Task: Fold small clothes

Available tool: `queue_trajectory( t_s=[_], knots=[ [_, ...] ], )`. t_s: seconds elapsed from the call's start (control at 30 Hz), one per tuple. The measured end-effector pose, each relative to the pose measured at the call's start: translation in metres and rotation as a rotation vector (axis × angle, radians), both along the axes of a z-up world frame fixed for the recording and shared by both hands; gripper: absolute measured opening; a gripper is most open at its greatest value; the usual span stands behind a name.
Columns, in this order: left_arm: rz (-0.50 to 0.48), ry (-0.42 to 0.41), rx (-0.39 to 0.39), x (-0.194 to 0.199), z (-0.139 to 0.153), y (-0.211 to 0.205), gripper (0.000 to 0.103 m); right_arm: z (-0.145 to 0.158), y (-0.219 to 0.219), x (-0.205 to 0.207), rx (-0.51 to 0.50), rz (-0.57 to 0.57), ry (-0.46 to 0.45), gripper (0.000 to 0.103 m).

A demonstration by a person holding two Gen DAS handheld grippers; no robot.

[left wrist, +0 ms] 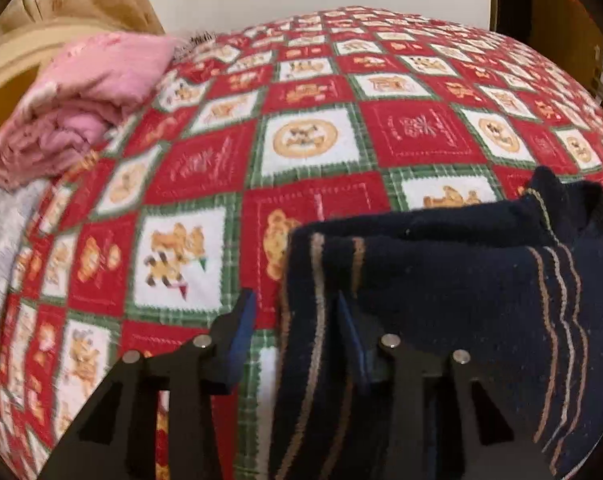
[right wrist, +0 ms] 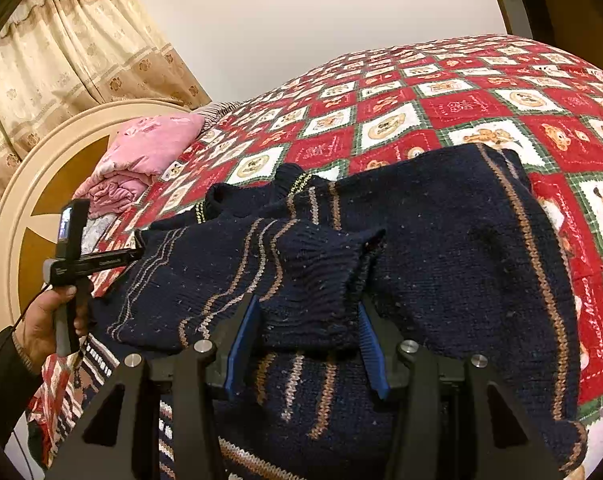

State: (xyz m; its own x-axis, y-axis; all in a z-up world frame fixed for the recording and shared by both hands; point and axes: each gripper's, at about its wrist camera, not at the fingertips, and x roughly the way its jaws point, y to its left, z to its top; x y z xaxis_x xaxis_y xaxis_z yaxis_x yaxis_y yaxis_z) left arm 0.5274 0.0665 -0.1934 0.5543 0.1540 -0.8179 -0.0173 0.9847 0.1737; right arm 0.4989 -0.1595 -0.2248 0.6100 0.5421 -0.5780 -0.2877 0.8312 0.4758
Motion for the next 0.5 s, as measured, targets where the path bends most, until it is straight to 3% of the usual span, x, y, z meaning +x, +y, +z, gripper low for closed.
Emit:
queue_trajectory(
  t_s=[0.03,0.13,0.17,0.3,0.4,0.47,0.5],
  knots=[
    [0.012,-0.035,-0.022,-0.001,0.006,0.002,0.045,0.0,-0.001,0.0,0.006,0.0,-0.001,0.05],
    [0.093,-0.065,-0.053,0.0,0.013,0.013,0.076,0.0,-0.002,-0.001,0.017,0.002,-0.003,0.05],
    [0.102,-0.085,-0.07,-0.002,0.015,0.017,0.082,0.0,-0.002,-0.001,0.021,0.002,-0.004,0.05],
    [0.083,-0.032,-0.107,0.006,0.006,0.019,0.081,0.0,-0.002,-0.001,0.019,0.002,-0.004,0.05],
    [0.038,0.027,-0.143,0.012,-0.002,0.012,0.049,0.0,-0.002,-0.001,0.019,0.002,-0.005,0.05],
    [0.008,0.026,-0.159,0.012,-0.001,0.004,0.019,0.0,-0.002,0.0,0.019,0.002,-0.005,0.05],
    [-0.003,0.015,-0.129,0.011,0.0,-0.003,0.015,0.0,-0.002,-0.001,0.019,0.003,-0.005,0.05]
  ],
)
